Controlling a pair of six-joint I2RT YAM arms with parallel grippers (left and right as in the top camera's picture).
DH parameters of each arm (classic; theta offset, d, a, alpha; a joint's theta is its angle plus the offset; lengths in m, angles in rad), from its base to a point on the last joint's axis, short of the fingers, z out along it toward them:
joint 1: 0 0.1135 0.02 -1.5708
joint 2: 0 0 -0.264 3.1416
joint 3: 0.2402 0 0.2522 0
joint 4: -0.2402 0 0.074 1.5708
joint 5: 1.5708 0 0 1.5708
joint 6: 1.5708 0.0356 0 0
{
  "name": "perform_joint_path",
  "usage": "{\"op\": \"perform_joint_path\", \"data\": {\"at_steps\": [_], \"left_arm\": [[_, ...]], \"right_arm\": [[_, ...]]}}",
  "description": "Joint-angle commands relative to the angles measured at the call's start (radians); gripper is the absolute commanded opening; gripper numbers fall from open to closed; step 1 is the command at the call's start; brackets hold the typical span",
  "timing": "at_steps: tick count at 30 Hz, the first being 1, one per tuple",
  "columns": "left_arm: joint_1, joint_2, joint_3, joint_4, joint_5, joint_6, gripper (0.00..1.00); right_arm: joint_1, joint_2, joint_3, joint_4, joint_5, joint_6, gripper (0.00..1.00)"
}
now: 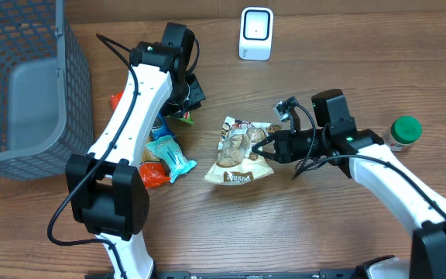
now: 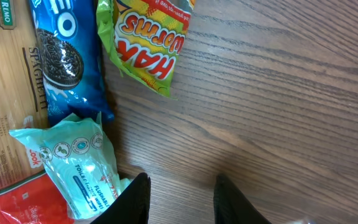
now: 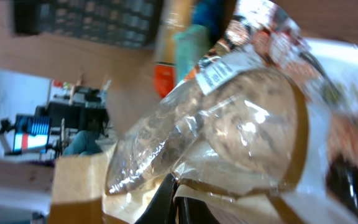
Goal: Scan the item barcode
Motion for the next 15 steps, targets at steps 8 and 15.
{"op": "perform_joint_path", "data": {"at_steps": [8,15], "left_arm": [[0.005,-0.025,0.01,-0.002,-0.02,0.02,0.27],[0.005,-0.025,0.01,-0.003,-0.02,0.019,0.27]], "right_arm": [[-0.021,-0.232,0.051,0.005,-0.105,-0.157,0.04],[-0.049,-0.323,0.051,-0.002,-0.117,-0.157,0.04]]}}
